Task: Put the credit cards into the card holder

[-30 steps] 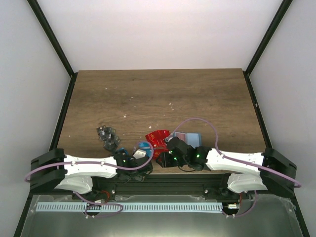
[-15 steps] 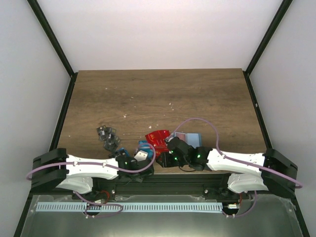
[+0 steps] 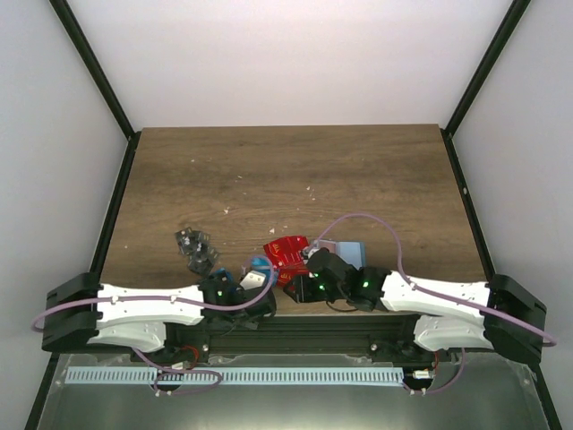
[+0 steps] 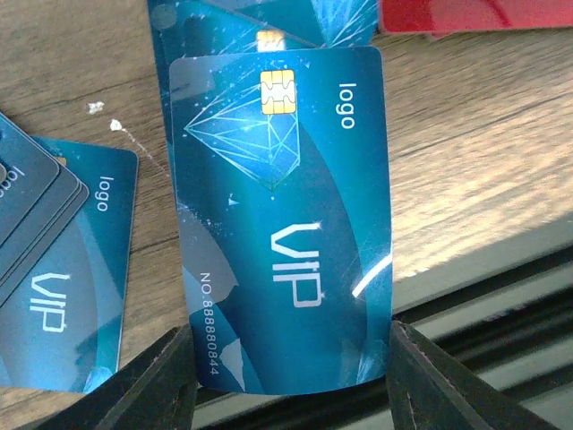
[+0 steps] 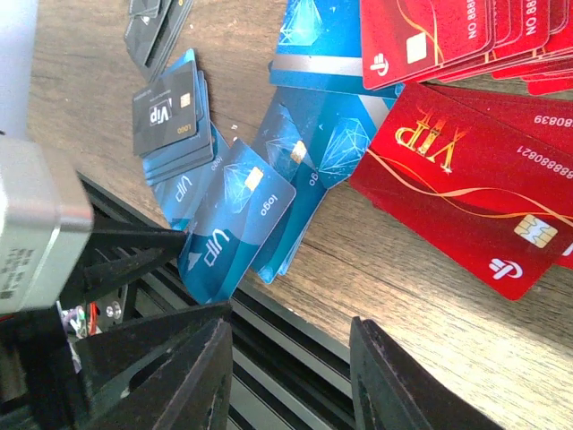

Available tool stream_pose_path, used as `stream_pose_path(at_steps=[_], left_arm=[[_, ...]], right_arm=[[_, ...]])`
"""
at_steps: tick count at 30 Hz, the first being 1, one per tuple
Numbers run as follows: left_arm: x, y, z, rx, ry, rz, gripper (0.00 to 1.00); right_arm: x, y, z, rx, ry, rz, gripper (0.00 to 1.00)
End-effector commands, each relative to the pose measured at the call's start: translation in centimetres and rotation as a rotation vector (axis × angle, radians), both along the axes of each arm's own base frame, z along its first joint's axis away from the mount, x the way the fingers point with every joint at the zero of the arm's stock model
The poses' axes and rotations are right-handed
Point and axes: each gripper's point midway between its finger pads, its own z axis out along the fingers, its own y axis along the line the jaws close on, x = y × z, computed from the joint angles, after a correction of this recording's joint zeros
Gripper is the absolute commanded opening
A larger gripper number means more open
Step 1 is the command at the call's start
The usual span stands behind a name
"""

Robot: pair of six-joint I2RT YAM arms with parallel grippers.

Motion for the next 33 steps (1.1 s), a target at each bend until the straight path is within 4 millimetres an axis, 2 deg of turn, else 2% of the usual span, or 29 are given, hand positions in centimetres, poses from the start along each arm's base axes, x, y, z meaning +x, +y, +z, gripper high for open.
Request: stream_pose_path(at_steps=[1, 6, 9, 14, 22, 27, 33], left_arm=[[-0.4, -0.8, 2.1, -0.074, 0.011, -0.010, 0.57], [-0.4, -2.3, 4.0, -0.192, -0.009, -0.053, 0.57], [-0.3, -3.7, 5.6, -0.280, -0.031, -0.085, 0.57], [0.0, -5.6, 7.7, -0.394, -0.063, -0.113, 0.57], [0.0, -7.5, 9.6, -0.493, -0.076, -0.141, 0.57], [0.0, -7.8, 9.7, -0.511, -0.074, -0.141, 0.58], [0.2, -7.8, 9.7, -0.523, -0.079, -0.124, 0.57]], right_arm=[[0.6, -0.4, 1.1, 0.026, -0.017, -0.044, 0.38], [0.5, -0.4, 2.6, 0.106, -0.012, -0.075, 0.39], [0.3, -0.5, 3.4, 0.183, 0.008, -0.100, 0.43], [-0.2, -0.2, 3.6, 0.303, 0.072, -0.129, 0.51], [0.0, 1.1, 3.8, 0.368, 0.112, -0.129, 0.50], [0.2, 1.6, 3.7, 0.382, 0.122, -0.128, 0.43], [0.6, 1.5, 4.0, 0.393, 0.119, -0.136, 0.17]])
